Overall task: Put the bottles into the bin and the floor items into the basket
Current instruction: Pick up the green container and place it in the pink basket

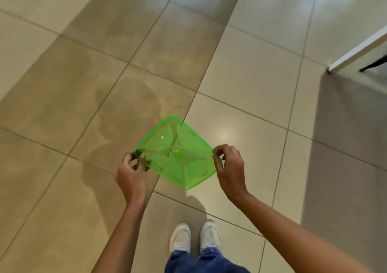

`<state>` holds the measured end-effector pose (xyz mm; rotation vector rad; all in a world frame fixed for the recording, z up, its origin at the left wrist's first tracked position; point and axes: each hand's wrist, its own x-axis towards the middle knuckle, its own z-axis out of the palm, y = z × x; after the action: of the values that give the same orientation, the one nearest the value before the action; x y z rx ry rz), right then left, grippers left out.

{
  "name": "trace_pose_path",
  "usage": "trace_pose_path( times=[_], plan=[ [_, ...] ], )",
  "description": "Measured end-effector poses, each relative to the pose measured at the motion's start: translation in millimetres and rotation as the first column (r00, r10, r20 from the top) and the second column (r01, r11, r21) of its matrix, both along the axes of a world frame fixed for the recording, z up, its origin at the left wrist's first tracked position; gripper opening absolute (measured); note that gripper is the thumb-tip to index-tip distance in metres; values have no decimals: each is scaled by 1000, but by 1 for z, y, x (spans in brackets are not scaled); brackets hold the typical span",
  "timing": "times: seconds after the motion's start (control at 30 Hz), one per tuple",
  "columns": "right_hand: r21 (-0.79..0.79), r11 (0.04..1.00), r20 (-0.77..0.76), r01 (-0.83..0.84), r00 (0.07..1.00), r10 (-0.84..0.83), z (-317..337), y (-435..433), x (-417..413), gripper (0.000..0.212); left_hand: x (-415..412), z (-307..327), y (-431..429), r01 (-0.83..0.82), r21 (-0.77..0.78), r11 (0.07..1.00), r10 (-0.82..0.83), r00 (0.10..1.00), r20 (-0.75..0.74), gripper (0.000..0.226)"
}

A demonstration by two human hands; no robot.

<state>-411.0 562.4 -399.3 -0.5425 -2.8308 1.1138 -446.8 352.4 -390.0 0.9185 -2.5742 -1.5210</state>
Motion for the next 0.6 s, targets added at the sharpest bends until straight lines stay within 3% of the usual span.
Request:
trace_pose_path(
  times=[0.23, 0.37, 0.5, 0.6],
  plan=[
    [118, 993, -185, 12, 983, 10, 189, 32, 25, 13, 2, 188, 21, 165, 65, 984, -154, 978, -143, 17],
    [122, 987, -269, 103, 961, -67, 280, 42, 42, 14, 11, 261, 32, 244, 209, 947, -201, 957, -208, 13],
    [124, 967, -358, 224, 919, -167, 360, 49, 78, 15, 29, 319, 45, 337, 379, 862, -269, 937, -223, 9],
    [193, 911, -403, 365, 876, -266, 399, 45, 115, 15, 39, 353, 48, 479, 409, 777, -387, 875, -290, 9]
  ],
)
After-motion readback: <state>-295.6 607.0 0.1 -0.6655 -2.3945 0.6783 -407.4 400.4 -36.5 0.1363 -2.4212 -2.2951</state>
